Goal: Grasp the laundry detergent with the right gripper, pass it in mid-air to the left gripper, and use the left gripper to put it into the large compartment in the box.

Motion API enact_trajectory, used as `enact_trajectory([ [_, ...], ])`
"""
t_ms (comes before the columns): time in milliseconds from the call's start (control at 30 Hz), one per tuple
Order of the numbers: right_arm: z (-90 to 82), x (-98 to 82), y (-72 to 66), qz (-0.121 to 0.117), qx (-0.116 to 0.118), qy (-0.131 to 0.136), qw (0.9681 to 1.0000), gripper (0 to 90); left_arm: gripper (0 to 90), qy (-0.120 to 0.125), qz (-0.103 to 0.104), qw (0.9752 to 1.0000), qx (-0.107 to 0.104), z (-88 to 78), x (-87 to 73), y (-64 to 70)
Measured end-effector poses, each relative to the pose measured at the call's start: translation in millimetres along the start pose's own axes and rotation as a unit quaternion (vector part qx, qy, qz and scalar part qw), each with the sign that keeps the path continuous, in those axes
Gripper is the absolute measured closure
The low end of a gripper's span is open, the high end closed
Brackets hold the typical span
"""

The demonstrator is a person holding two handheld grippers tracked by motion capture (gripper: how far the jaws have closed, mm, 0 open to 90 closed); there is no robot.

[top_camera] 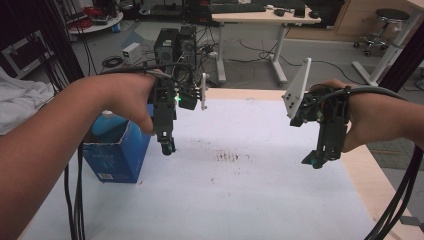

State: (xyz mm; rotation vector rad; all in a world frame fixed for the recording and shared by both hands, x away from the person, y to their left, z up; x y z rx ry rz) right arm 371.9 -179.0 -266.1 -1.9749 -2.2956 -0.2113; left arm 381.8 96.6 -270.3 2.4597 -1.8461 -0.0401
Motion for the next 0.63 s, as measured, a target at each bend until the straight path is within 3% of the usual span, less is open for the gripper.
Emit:
enact_trajectory([
  [633, 1.1, 5.6, -3.5, -0.006, -0.003, -0.004, 1.0, 0.7, 1.6, -0.003, -0.002, 1.0, -0.004, 2.2, 1.8, 8.1],
])
Point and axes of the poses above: each handheld gripper's, and its own axes: z roughly forward along the jaws, x roughly out of its top, y roughly to its right, the point moved 3 cm from there along z, roughly forward along the jaws, and after that the axes turned 7 degrees about -z, right-handed, at the moved point
